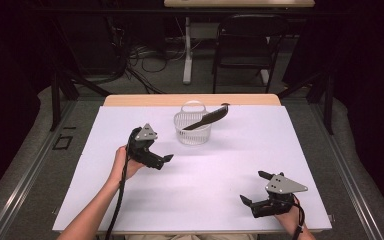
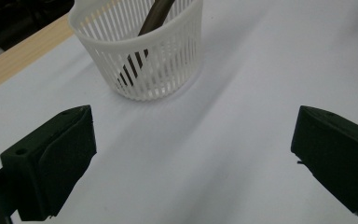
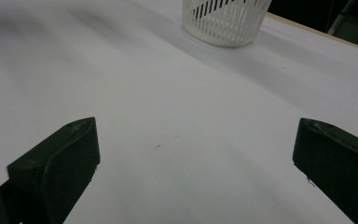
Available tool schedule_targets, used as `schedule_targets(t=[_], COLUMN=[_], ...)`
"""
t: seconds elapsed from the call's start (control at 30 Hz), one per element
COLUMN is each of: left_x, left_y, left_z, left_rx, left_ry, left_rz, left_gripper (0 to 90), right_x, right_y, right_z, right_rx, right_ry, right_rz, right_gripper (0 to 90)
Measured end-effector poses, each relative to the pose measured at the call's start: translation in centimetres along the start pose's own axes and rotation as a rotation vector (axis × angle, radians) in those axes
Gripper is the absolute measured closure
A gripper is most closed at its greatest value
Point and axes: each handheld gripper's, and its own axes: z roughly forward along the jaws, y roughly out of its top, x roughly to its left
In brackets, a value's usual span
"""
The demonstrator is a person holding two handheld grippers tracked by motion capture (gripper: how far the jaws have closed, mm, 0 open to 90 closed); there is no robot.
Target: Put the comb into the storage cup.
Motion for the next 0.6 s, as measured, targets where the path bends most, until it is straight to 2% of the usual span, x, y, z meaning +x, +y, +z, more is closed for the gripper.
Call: schedule_targets(t=[0.2,0.33,0.37,0.43,0.6], left_x=[-0.4,-0.8,-0.8,-1.0,-1.5], left_y=[-1.0,-1.8,-2.0,-2.4,-3.3], left_z=[-0.4,-0.6,-0.6,-0.6,-1.0], left_rx=[0.0,-0.004,0.008,0.007,0.008], left_ry=[0.007,0.015,0.026,0.019,0.029], left_rz=[0.002,-0.014,-0.015,-0.034,-0.042], left_gripper=[0.2,0.2,0.2,0.2,0.2], right_x=[0.0,0.0,0.0,0.0,0.1], right_y=[-0.1,0.0,0.0,0.0,0.0], right_z=[0.1,0.0,0.0,0.0,-0.1], right_rx=[0.004,0.002,0.0,-0.001,-0.006], right_ry=[0.002,0.002,0.001,0.0,0.001], right_rz=[0.005,0.001,0.002,-0.002,-0.001], right_gripper=[0.2,0.2,0.2,0.2,0.2])
